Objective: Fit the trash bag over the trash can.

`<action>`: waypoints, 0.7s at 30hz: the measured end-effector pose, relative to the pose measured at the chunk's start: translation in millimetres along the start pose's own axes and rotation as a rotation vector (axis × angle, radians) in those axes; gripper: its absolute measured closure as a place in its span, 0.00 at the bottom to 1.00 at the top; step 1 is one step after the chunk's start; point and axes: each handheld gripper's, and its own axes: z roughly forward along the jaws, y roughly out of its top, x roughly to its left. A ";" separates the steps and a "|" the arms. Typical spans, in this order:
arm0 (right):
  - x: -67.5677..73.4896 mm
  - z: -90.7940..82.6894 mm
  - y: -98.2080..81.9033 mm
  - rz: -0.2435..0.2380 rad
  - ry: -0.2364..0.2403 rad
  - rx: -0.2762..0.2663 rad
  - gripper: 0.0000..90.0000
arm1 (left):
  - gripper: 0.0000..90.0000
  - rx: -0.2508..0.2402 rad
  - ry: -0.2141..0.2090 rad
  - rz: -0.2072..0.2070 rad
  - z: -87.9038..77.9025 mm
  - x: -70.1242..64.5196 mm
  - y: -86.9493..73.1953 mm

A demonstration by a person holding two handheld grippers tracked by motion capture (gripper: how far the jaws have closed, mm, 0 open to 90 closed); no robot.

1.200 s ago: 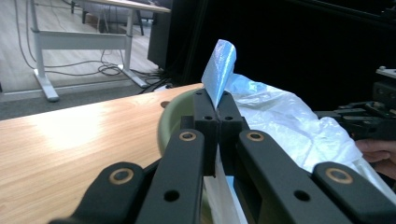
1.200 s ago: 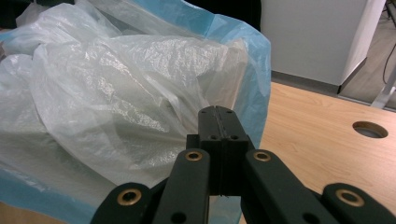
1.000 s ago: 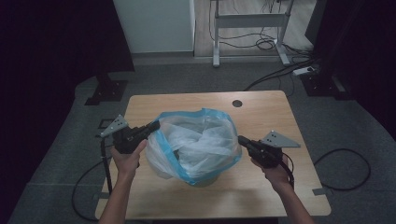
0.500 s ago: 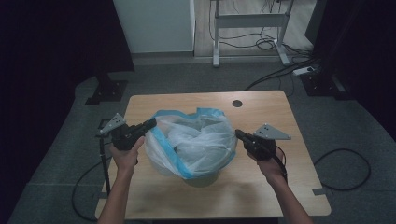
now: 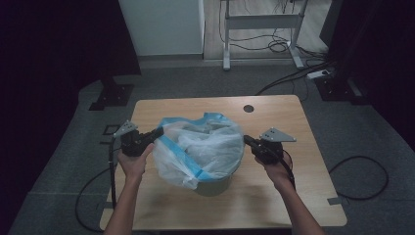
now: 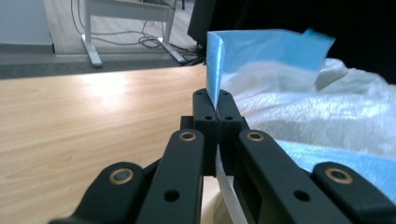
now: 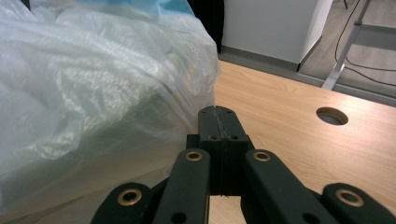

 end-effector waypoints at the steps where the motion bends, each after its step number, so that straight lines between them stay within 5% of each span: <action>1: -0.3 1.6 -1.1 0.002 -0.001 0.004 0.99 | 1.00 0.005 0.004 -0.001 0.7 0.6 -0.9; 21: -3.7 17.8 -18.3 0.026 0.007 0.082 0.99 | 1.00 0.076 -0.014 -0.046 6.5 9.0 -22.2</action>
